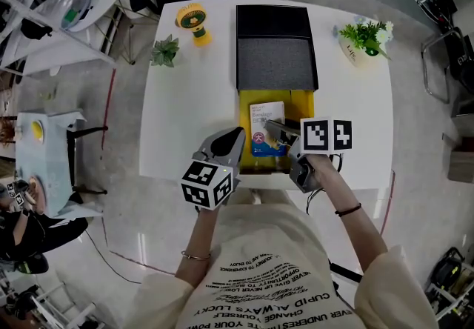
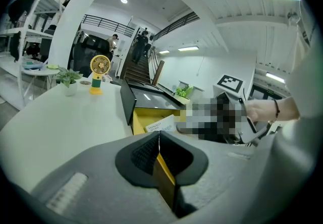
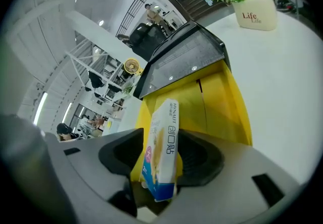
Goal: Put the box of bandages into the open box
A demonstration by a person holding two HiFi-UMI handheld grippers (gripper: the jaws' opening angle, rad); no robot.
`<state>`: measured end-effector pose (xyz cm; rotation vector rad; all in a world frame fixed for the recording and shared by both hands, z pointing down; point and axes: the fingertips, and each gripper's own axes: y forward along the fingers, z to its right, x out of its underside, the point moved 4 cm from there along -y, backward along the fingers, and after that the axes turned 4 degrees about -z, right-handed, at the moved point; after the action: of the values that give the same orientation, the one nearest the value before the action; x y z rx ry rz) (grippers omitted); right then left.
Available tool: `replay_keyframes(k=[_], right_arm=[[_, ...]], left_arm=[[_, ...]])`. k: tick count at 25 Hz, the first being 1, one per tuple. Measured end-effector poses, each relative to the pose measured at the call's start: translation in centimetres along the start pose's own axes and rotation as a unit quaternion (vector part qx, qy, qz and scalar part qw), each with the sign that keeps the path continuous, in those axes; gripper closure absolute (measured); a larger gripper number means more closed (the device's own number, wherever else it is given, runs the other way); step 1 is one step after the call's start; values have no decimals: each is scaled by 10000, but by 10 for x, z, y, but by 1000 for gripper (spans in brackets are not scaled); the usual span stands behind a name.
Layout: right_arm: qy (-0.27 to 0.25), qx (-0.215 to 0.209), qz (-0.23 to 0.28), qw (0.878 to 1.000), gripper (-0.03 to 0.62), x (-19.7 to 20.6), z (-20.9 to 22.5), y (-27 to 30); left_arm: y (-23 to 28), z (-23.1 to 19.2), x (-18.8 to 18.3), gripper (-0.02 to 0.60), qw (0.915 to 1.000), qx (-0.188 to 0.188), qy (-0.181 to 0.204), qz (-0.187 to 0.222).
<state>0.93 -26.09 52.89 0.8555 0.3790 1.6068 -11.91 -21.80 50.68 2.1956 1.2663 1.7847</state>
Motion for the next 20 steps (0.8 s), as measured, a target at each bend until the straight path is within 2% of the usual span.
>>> replay_keyframes(k=[7, 12, 20], right_arm=[[-473, 771, 149, 9958, 370, 3, 3, 3], [-768, 1171, 155, 9900, 360, 8, 5, 7], [-1035, 1501, 293, 9828, 355, 9, 6, 7]], left_arm=[[0, 0, 0, 558, 10000, 38, 45, -16], [1, 1, 1, 558, 9999, 83, 90, -67], [5, 4, 1, 558, 9996, 180, 161, -124]])
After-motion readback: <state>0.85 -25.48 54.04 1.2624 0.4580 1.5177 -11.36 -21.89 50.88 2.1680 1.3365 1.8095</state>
